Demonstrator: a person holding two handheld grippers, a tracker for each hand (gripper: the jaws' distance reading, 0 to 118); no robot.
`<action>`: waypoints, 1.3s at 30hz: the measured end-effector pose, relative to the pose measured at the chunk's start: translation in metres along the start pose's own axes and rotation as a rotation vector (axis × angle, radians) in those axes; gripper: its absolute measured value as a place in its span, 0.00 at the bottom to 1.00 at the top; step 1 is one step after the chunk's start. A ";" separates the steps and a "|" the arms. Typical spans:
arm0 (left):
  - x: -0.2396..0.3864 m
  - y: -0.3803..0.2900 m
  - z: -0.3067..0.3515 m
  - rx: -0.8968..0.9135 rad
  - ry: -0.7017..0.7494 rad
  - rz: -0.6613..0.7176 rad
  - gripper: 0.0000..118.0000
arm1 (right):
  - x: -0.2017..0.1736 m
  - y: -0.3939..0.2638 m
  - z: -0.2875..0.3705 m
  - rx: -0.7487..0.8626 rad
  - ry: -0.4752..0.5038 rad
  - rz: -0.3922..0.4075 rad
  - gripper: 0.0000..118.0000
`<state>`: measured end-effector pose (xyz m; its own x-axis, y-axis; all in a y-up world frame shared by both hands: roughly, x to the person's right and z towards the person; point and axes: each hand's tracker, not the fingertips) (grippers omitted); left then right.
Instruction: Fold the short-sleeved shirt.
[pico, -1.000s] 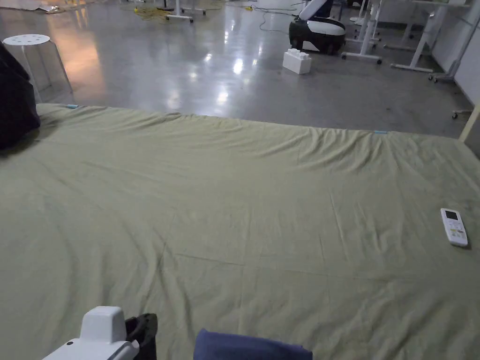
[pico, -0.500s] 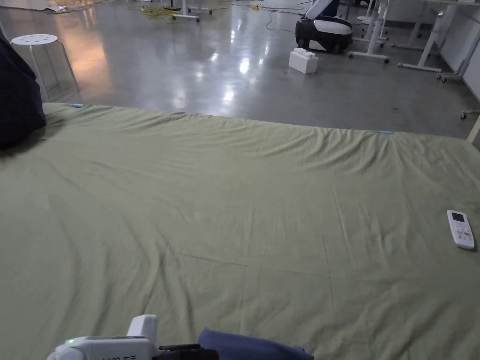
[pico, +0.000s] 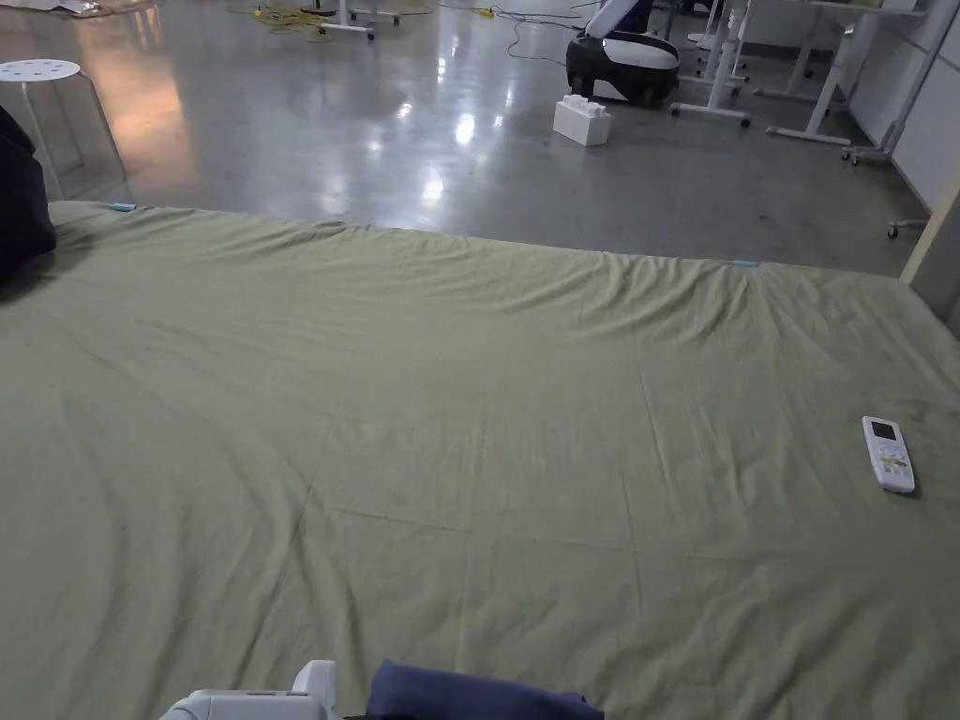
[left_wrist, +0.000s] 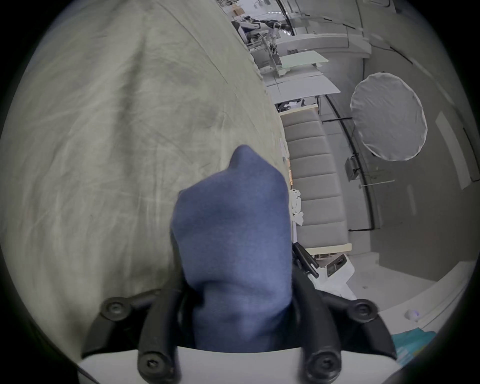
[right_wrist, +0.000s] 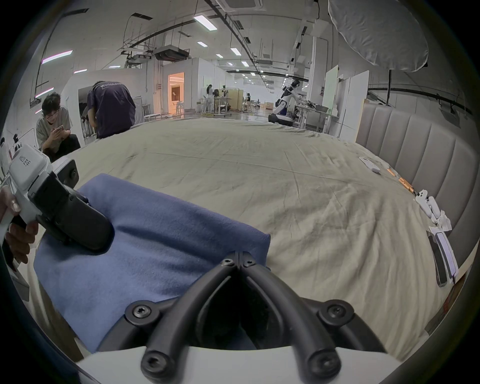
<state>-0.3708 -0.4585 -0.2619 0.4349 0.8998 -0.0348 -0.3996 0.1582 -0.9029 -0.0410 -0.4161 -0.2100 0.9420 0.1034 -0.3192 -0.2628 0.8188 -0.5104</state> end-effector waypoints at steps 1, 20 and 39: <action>0.000 -0.001 0.001 0.007 -0.008 0.001 0.22 | 0.000 0.000 0.000 0.001 0.001 -0.001 0.00; 0.016 0.047 0.166 0.122 0.025 -0.023 0.17 | 0.062 0.128 0.019 0.206 -0.072 -0.061 0.00; -0.030 0.156 0.453 0.177 0.697 0.004 0.17 | 0.110 0.219 0.058 0.376 -0.164 -0.052 0.00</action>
<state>-0.8116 -0.2768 -0.2078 0.8236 0.4409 -0.3569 -0.5016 0.2722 -0.8212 0.0173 -0.1928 -0.3099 0.9808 0.1206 -0.1535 -0.1484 0.9713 -0.1856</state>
